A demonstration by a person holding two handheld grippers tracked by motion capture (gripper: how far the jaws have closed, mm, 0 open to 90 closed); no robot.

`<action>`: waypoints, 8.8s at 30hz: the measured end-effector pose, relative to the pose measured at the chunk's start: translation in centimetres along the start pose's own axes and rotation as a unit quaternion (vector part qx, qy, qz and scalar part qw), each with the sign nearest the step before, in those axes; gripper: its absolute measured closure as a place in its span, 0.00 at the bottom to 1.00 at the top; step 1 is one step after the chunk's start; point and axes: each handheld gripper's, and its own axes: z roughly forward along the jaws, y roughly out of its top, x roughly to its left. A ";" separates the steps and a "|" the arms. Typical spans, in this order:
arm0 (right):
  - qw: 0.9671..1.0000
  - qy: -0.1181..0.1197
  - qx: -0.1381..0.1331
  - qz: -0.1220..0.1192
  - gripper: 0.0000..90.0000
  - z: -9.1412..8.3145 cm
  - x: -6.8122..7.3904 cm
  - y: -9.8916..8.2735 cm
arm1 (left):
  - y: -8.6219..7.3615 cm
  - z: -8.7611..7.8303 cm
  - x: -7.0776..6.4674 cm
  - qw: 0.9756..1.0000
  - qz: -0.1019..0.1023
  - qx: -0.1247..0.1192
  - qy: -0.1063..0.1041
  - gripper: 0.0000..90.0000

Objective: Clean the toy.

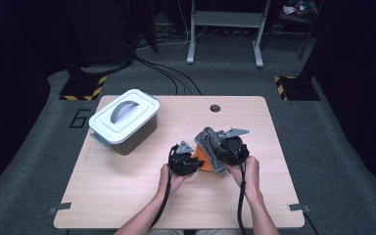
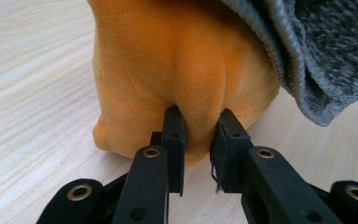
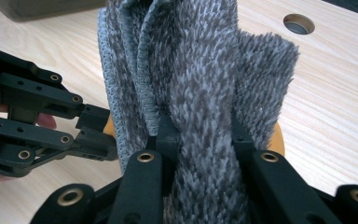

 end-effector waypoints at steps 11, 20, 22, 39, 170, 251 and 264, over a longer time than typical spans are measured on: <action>0.999 -0.030 0.009 0.024 0.81 -0.1 -2.0 -1.0 | -0.2 0.2 0.2 1.000 -0.003 -0.005 0.002 0.85; 0.996 -0.053 0.035 0.065 0.81 0.7 -4.9 -2.7 | -0.3 0.3 0.2 1.000 0.001 -0.008 0.003 0.85; 0.996 -0.051 0.030 0.067 0.81 0.3 -4.8 -2.6 | -0.3 0.3 0.3 1.000 -0.002 -0.007 0.004 0.85; 1.000 -0.004 -0.002 -0.016 0.81 0.3 0.8 0.2 | -0.4 0.3 0.4 1.000 -0.004 -0.009 0.003 0.85; 0.999 -0.042 -0.019 0.020 0.81 -0.8 -1.5 -0.6 | -0.3 0.6 -0.1 0.999 0.010 -0.009 0.034 0.88; 0.998 -0.050 0.018 -0.025 0.81 1.4 0.9 0.6 | -0.4 0.3 -0.2 0.999 0.024 0.005 0.033 0.92; 0.998 -0.052 0.016 0.019 0.81 1.0 -1.6 -0.5 | -0.5 0.3 -0.2 0.999 0.033 0.009 0.033 0.92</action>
